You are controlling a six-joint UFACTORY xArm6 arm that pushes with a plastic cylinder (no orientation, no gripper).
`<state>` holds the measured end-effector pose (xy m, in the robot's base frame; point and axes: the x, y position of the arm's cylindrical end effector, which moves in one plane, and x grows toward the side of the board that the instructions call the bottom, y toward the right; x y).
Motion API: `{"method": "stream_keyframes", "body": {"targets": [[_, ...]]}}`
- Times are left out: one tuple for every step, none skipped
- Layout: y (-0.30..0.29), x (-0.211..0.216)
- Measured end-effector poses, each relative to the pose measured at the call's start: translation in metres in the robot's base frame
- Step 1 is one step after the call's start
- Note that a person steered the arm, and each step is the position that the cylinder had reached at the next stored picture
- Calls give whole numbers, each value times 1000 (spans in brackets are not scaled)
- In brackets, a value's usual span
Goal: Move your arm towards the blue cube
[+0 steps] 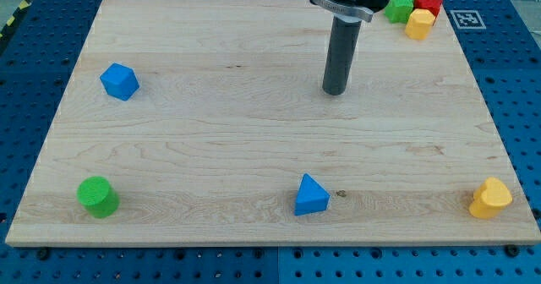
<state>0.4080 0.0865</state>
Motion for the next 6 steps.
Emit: {"method": "stream_keyframes", "body": {"targets": [[0,0],[-6,0],[-19,-3],[-97,-40],[-213,-68],[-334,-71]]}}
